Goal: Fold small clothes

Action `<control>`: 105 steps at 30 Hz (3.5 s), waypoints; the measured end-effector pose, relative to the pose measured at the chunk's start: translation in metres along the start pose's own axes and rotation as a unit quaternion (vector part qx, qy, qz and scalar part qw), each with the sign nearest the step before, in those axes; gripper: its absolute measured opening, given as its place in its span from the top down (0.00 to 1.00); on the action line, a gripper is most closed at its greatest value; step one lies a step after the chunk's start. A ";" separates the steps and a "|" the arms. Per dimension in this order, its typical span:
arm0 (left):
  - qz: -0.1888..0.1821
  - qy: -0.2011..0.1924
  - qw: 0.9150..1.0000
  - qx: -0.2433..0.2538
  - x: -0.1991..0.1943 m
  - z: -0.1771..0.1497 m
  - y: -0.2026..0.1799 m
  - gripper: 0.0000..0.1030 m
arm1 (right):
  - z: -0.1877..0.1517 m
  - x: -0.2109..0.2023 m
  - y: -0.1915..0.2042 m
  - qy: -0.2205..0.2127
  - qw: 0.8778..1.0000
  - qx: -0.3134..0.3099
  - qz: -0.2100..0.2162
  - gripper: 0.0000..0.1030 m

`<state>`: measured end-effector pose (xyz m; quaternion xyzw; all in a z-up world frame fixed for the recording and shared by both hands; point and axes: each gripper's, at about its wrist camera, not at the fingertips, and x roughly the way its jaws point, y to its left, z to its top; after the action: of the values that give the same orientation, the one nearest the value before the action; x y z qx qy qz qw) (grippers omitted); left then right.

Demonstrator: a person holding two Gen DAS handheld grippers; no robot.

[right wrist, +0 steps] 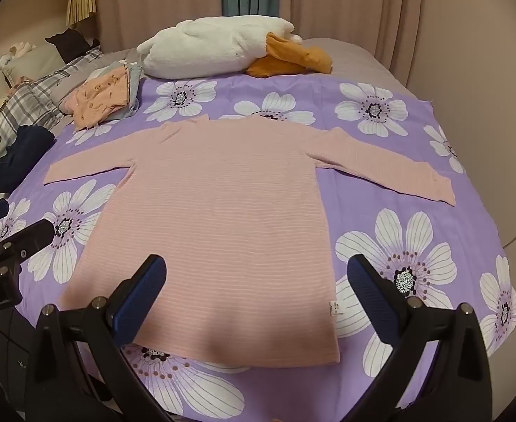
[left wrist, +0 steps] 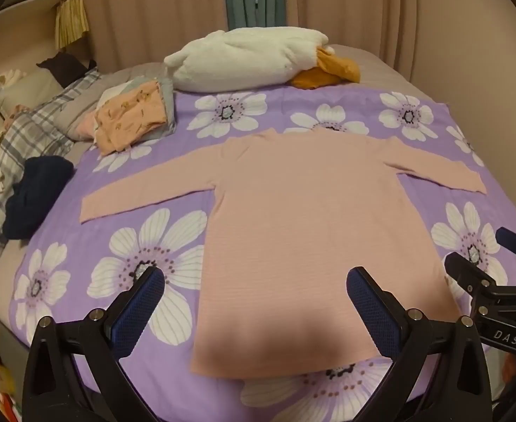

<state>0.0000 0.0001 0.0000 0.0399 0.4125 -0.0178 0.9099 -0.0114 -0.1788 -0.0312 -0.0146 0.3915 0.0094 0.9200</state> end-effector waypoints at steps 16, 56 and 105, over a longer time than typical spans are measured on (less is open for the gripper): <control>0.000 0.000 1.000 0.000 0.000 -0.001 0.000 0.01 | -0.002 0.003 0.000 0.003 1.000 -0.003 0.000 0.00; -0.006 0.004 1.000 -0.002 0.012 -0.012 0.007 0.01 | -0.005 0.005 -0.009 0.003 1.000 0.009 0.004 0.00; -0.073 0.094 0.983 -0.140 0.184 0.064 0.041 0.01 | 0.025 0.188 -0.389 -0.108 0.834 0.540 0.032 0.92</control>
<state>0.1719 0.0359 -0.0944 -0.1162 0.4966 -0.0225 0.8599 0.1484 -0.5659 -0.1415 0.4982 0.2324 -0.1725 0.8173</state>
